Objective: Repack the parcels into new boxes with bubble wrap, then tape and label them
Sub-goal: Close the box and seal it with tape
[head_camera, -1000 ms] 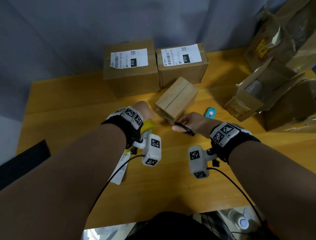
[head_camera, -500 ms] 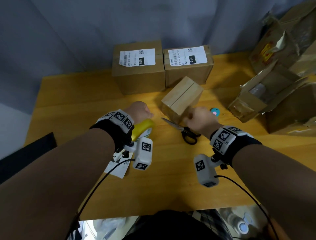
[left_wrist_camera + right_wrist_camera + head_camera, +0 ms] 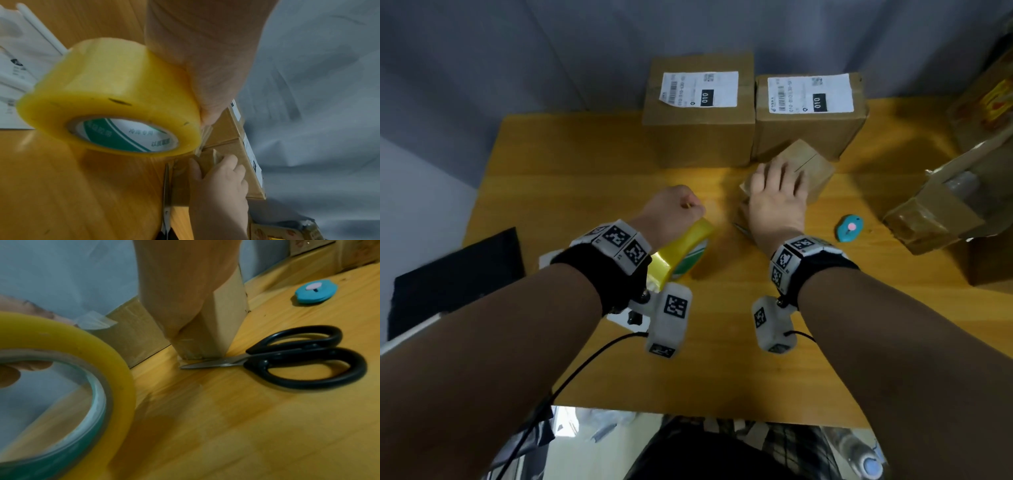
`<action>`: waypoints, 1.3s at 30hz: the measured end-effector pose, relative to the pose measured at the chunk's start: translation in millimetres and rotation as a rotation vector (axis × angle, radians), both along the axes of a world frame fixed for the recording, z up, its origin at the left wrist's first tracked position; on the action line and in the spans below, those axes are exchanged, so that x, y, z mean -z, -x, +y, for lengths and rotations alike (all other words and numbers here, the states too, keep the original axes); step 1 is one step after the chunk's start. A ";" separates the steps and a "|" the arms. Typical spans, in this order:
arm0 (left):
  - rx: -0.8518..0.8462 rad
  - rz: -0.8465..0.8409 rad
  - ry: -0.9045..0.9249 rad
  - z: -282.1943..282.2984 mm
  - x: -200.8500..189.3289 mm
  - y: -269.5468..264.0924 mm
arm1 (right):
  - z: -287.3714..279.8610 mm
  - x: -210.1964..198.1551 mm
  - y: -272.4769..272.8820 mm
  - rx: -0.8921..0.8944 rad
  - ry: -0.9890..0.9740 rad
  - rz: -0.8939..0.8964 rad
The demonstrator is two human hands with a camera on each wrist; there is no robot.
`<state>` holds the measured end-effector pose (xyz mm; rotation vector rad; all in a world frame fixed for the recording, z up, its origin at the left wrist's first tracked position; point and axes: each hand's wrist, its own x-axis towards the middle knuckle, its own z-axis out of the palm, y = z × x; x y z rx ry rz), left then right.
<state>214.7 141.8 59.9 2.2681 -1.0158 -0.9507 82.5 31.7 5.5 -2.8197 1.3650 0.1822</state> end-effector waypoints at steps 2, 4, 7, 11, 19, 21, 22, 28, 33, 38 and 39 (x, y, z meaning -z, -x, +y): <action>-0.014 0.008 0.015 -0.8 -0.5 -1.1 | 0.3 0.7 -3.5 0.019 0.000 -0.001; -0.028 0.020 0.025 -2.5 -0.3 -1.1 | 1.1 -2.0 -2.5 0.017 -0.012 -0.004; -0.057 0.023 0.066 -8.3 0.4 0.0 | -3.1 -19.6 5.1 0.029 -0.052 -0.216; -0.084 0.020 0.125 -17.5 -1.0 3.8 | -8.9 -43.7 8.9 -0.015 -0.406 -0.856; -0.055 -0.030 0.215 -12.7 1.1 13.1 | 4.1 -40.8 0.8 0.103 -0.924 -0.953; -0.057 -0.014 0.202 -10.6 0.6 14.3 | 3.2 -38.0 -0.8 0.082 -0.894 -0.926; -0.055 -0.004 0.187 -9.8 -0.1 14.1 | 2.9 -37.9 -1.9 0.054 -0.865 -0.926; -0.062 0.023 0.116 -6.2 -4.7 9.1 | 5.1 -45.4 -5.5 0.010 -0.718 -0.922; -0.073 0.080 0.115 -4.5 -1.0 6.6 | 11.9 -48.1 -8.6 -0.058 -0.743 -0.828; -0.104 0.128 0.098 -3.1 -1.8 4.0 | 18.6 -50.7 -11.1 -0.085 -0.695 -0.791; -0.100 0.132 0.102 -2.2 -1.9 3.6 | 19.3 -51.4 -11.5 -0.090 -0.672 -0.776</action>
